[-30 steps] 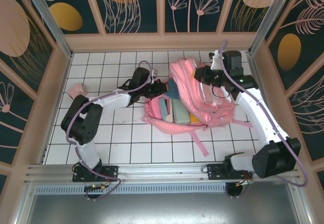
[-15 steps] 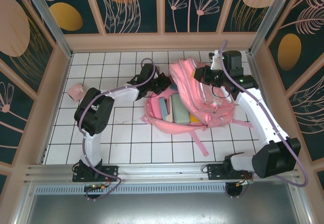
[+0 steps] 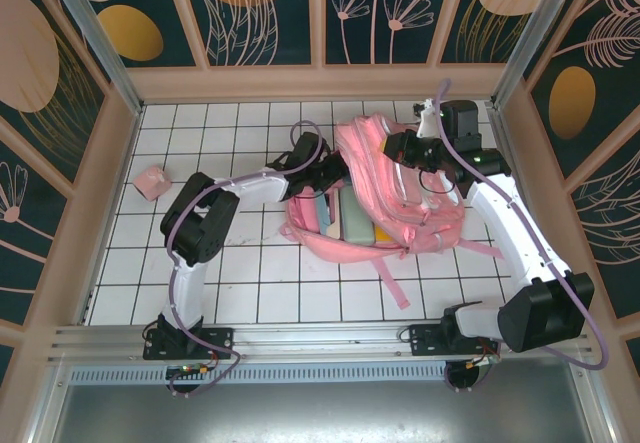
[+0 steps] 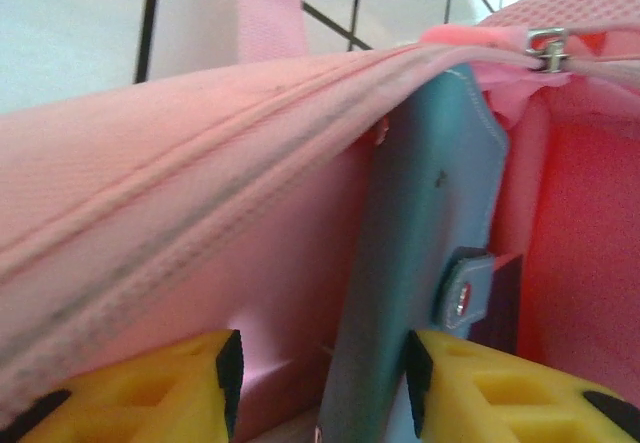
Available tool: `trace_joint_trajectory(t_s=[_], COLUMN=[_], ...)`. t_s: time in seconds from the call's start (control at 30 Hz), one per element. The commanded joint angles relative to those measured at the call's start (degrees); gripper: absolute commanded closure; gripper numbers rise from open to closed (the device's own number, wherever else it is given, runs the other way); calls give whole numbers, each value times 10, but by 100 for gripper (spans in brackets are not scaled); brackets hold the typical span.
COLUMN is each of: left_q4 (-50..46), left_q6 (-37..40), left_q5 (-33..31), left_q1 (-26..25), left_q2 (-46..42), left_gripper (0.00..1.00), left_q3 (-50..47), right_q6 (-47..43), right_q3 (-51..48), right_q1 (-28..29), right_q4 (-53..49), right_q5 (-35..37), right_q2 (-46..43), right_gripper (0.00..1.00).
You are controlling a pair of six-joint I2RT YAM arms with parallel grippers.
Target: Pack the student bag
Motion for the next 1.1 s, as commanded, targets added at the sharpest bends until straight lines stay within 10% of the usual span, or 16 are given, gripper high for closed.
trace_joint_trajectory(t_s=[0.0, 0.23, 0.57, 1.07], left_q4=[-33, -39, -50, -200], left_q6=[31, 38, 51, 126], left_q5=[-41, -46, -43, -205], left_q1=[0, 0, -4, 43], left_q2=[-39, -29, -61, -256], left_gripper=[52, 78, 72, 1], left_q3=[-18, -23, -14, -68], right_q6=[9, 16, 19, 16], right_q3=[1, -5, -18, -34], right_q1=[-4, -2, -1, 27], right_q4=[62, 74, 76, 103], right_q5=[-31, -35, -33, -31], right_q2=[-12, -13, -22, -17], right_gripper=[100, 100, 100, 100])
